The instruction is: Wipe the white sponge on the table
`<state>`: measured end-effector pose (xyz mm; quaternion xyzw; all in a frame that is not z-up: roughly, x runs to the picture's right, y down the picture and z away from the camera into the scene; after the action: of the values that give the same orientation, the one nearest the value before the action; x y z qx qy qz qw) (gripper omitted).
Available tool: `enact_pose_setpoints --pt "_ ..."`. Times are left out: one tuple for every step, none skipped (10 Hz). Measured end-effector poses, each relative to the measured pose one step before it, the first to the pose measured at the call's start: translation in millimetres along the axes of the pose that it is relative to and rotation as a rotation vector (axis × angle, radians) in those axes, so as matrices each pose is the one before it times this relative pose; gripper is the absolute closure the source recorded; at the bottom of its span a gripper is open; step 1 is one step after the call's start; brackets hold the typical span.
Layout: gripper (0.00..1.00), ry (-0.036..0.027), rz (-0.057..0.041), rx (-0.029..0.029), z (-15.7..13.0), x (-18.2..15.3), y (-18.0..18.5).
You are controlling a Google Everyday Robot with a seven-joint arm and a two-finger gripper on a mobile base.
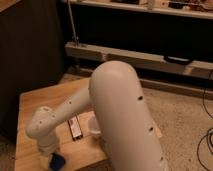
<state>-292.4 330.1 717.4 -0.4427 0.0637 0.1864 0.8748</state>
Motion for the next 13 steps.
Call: enact_pose_setpoints --pt "0.77 -0.0023 -0.02948 -0.00341 0.77 -23.26 5.8" --pt "0.77 -0.00422 -0.02454 -0.005 1.21 -26.59 2.7" --pt "0.77 -0.00721 -0.0144 -0.00131 0.67 -26.75 -2.16" --pt "0.77 -0.00746 -0.00426 0.00141 -0.44 -19.28 -5.36" --pt "0.77 -0.00891 0.00767 0.00428 -2.6 -14.62 -11.27" --pt "0.77 -0.00763 0.01866 0.00483 -4.13 -9.29 -15.81" --pt "0.77 -0.00269 0.02695 0.0066 -4.14 -2.61 -17.6" --pt "0.77 -0.00042 0.02677 0.00428 -2.3 1.3 -13.69" --pt "0.77 0.0014 0.02567 0.00177 -0.72 4.85 -8.98" --pt "0.77 0.00525 0.0437 0.00492 -1.65 13.8 -13.1" --pt "0.77 -0.00073 0.03509 0.00307 -1.03 14.6 -10.1" --pt "0.77 -0.00539 0.02825 0.00203 -1.54 14.01 -7.97" --pt "0.77 0.00224 0.0433 0.00748 -2.48 27.88 -13.49"
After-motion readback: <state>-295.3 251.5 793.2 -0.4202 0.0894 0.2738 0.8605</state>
